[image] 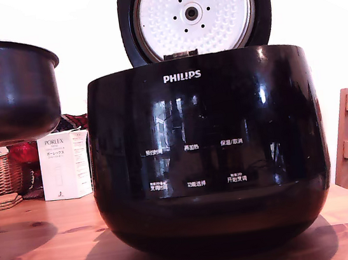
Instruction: Place the pot you are holding inside the rice cooker
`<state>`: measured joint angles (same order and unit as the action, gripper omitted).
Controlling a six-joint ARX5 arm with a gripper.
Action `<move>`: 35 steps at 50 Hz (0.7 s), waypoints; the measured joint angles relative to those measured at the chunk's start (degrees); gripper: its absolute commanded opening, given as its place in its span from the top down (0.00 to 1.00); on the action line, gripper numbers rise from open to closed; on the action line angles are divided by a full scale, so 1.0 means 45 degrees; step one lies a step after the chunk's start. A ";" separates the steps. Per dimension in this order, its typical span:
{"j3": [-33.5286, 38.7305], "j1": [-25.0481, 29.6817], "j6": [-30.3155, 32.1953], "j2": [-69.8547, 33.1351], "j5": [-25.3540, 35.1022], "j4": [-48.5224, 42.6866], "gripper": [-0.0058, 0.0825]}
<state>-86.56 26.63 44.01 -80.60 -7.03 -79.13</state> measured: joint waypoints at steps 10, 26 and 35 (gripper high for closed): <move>0.0000 0.0000 -0.0398 0.0000 0.0165 -0.0019 0.96; 0.0000 0.0073 -0.0403 0.0117 0.0189 0.0078 0.96; 0.0000 0.0408 -0.0413 0.1054 0.0593 0.0656 0.96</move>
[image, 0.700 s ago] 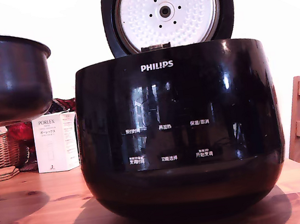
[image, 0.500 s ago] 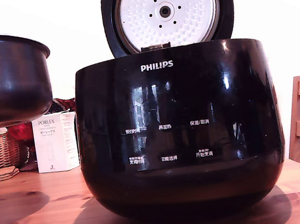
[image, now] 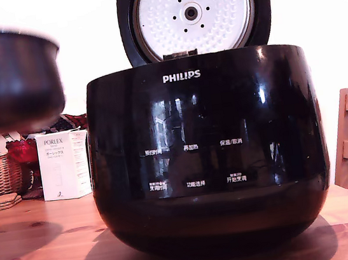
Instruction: Place the pot you are holding inside the rice cooker
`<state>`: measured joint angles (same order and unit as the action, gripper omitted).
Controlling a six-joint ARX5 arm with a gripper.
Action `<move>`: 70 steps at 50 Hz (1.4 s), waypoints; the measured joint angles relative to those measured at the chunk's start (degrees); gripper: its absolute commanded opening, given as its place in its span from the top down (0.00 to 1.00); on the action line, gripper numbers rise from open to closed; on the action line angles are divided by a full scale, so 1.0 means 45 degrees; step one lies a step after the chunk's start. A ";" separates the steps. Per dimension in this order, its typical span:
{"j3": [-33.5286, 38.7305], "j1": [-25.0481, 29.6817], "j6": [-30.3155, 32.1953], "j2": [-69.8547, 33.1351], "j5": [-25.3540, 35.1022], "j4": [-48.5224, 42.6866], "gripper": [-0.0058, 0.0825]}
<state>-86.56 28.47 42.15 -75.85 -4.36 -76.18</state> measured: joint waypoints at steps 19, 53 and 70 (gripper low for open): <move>-0.0015 0.2103 0.0325 0.0797 0.1331 0.0826 0.96; -0.0015 0.4517 0.0447 0.0277 0.3823 0.3934 0.96; -0.0015 0.5008 0.1855 -0.1477 0.3594 0.4148 0.96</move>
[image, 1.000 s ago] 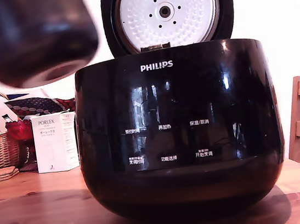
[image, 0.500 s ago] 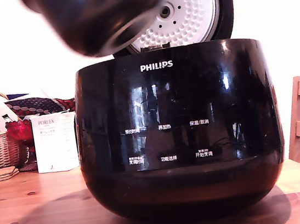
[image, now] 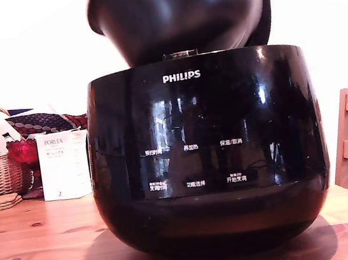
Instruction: Place the pot you are holding inside the rice cooker
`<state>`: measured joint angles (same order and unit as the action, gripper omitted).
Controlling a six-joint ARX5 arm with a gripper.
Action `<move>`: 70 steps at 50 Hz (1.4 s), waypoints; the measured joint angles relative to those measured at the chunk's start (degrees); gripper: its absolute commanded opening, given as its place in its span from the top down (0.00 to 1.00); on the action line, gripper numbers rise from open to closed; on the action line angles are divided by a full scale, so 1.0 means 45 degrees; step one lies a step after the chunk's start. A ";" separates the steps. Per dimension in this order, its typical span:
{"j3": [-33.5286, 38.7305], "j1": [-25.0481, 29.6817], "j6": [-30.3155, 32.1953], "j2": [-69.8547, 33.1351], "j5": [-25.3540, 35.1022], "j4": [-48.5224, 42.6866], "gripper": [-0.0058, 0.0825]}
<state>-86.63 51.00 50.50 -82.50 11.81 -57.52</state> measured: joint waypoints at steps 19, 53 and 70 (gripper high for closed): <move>0.0000 0.0243 0.3167 -0.0155 -0.1234 -0.0627 0.96; -0.0019 0.0219 0.4017 -0.1967 -0.1724 -0.0889 0.96; -0.0223 0.0214 0.4022 -0.2166 -0.1666 -0.1171 0.96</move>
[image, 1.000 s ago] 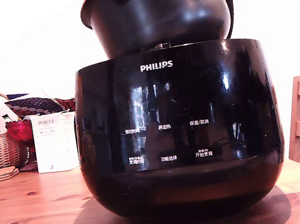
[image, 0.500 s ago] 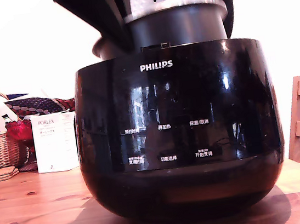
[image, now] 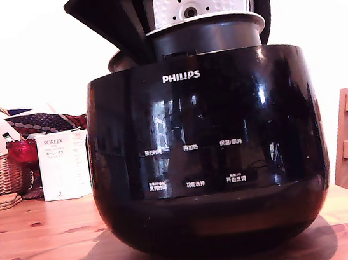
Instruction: Place the pot you are holding inside the rice cooker
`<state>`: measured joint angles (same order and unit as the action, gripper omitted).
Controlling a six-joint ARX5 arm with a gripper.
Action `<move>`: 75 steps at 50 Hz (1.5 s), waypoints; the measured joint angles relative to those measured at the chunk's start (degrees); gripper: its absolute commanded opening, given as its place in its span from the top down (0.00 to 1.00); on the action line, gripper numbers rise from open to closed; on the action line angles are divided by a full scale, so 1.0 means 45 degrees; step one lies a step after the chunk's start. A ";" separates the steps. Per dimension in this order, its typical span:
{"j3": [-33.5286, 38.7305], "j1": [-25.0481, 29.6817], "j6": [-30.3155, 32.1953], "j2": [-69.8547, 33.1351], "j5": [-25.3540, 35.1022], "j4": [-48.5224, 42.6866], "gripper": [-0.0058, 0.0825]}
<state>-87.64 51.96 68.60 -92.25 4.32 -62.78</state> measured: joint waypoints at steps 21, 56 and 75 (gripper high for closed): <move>-0.0029 0.0000 -0.0214 -0.0039 0.0068 0.0010 0.91; -0.0117 0.0039 -0.0636 -0.0141 0.0126 0.0005 0.75; -0.1243 0.0039 -0.1593 -0.0141 -0.0243 -0.1379 0.74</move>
<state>-93.23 52.14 61.43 -92.88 3.22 -68.99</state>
